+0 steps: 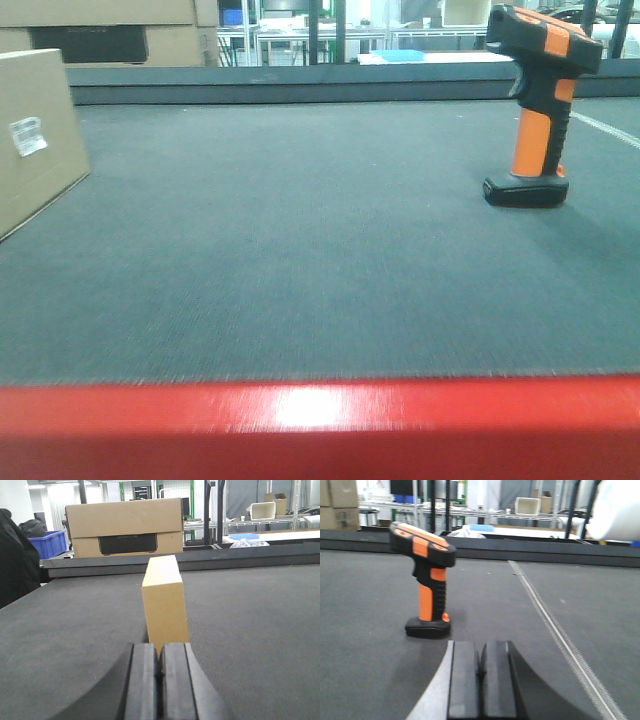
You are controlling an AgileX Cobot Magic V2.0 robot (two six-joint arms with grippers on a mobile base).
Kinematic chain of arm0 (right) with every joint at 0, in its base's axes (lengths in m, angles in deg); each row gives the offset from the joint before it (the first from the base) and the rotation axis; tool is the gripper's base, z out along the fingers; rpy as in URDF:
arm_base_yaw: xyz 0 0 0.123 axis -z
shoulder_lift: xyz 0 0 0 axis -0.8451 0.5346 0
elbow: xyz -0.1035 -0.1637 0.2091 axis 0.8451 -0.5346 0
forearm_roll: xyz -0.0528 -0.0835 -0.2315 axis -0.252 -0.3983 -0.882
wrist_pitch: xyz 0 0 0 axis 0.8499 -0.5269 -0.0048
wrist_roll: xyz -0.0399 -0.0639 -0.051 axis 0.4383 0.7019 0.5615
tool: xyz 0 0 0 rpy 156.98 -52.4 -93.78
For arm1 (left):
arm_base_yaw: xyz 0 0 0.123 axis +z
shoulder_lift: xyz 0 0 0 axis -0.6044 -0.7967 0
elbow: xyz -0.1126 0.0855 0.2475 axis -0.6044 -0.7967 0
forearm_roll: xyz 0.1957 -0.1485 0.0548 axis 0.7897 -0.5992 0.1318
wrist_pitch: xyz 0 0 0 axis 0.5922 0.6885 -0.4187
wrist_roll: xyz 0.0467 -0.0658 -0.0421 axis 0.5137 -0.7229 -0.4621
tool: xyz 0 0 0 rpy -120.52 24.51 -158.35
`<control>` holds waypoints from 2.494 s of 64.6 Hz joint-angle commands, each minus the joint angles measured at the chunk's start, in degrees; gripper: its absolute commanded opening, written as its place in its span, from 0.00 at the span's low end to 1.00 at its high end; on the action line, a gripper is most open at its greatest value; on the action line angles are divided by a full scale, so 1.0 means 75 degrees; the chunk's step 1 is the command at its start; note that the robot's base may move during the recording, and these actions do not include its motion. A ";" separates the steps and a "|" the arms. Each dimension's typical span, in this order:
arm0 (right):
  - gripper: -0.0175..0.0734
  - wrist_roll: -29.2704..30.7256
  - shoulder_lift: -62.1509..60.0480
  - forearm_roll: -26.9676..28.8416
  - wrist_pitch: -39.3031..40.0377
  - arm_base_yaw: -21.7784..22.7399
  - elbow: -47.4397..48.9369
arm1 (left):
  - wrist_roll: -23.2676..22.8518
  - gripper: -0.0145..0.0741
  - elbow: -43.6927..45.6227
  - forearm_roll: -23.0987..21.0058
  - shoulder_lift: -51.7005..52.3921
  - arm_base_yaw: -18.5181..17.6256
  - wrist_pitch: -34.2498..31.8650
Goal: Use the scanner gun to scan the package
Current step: 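Turn and align the base facing the cardboard box and scanner gun, then reach the left gripper to the cardboard box and close on it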
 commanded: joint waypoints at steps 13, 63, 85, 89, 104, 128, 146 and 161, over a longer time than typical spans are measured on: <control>0.02 0.0001 -0.0029 -0.0031 0.0149 -0.0018 0.0003 | -0.0002 0.04 0.0021 -0.0037 0.0030 -0.0023 -0.0152; 0.02 0.0001 -0.0029 -0.0031 0.0149 -0.0018 0.0003 | -0.0002 0.04 0.0021 -0.0037 0.0030 -0.0308 -0.0152; 0.02 0.0001 -0.0029 -0.0031 0.0149 -0.0018 0.0003 | -0.0002 0.04 0.0021 -0.0037 0.0030 -0.0308 -0.0152; 0.02 0.0001 -0.0029 -0.0031 0.0149 -0.0018 0.0003 | -0.0002 0.04 0.0021 -0.0037 0.0030 -0.0308 -0.0152; 0.02 0.0001 -0.0029 -0.0031 0.0197 -0.0019 0.0003 | -0.0002 0.04 0.0021 -0.0037 0.0030 -0.0308 -0.0152; 0.02 0.0001 -0.0029 -0.0031 0.0820 -0.0019 0.0003 | -0.0002 0.04 0.0021 -0.0037 0.0030 -0.0307 -0.0204; 0.02 0.0001 -0.0029 0.0006 0.1446 -0.0019 0.0003 | -0.0002 0.04 0.0021 -0.0101 0.0030 -0.0307 -0.1365; 0.02 0.0001 -0.0029 0.0006 0.1059 -0.0019 0.1212 | -0.0002 0.04 0.1030 -0.0336 0.0030 -0.0307 -0.1426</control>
